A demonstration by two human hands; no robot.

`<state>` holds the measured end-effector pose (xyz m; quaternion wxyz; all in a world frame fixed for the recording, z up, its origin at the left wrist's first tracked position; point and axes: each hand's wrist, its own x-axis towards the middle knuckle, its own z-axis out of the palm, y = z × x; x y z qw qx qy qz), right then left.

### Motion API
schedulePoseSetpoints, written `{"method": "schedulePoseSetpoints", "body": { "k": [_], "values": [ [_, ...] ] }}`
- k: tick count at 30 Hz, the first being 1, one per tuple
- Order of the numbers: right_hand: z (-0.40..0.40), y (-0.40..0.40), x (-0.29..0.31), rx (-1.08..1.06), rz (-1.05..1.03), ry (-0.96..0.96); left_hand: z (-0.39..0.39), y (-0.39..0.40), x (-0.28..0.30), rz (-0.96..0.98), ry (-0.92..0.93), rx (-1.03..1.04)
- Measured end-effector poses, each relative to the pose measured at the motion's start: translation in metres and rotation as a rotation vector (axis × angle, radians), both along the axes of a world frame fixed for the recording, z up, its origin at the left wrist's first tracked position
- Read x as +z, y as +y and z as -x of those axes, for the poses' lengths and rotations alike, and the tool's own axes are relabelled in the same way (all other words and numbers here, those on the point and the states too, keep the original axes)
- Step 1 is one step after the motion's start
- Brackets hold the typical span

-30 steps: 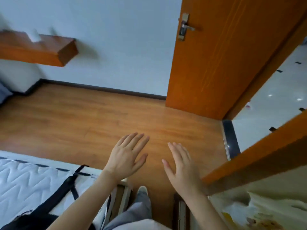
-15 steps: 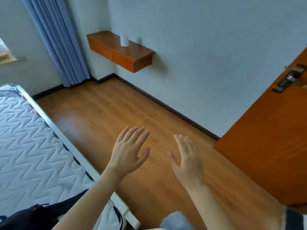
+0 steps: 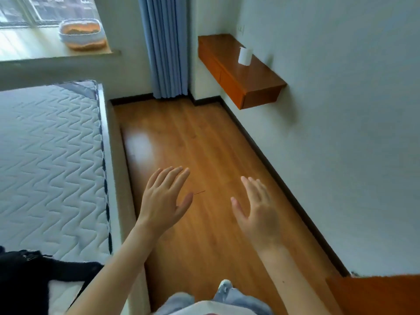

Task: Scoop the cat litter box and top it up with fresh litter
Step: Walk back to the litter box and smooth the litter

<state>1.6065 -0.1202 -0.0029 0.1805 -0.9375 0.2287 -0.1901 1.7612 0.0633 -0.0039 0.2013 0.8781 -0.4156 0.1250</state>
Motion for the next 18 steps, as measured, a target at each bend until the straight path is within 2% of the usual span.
{"method": "schedulePoseSetpoints", "body": {
  "k": [5, 10, 18],
  "values": [
    [-0.077, -0.07, 0.003, 0.138, 0.003, -0.046, -0.043, -0.029, 0.007, 0.072, 0.004, 0.262],
    [-0.178, -0.104, -0.009, 0.271, -0.026, -0.061, -0.099, -0.029, -0.004, 0.05, 0.012, 0.445],
    [-0.392, -0.128, -0.02, 0.373, -0.045, -0.1, -0.272, -0.043, -0.017, 0.041, 0.01, 0.555]
  ]
}}
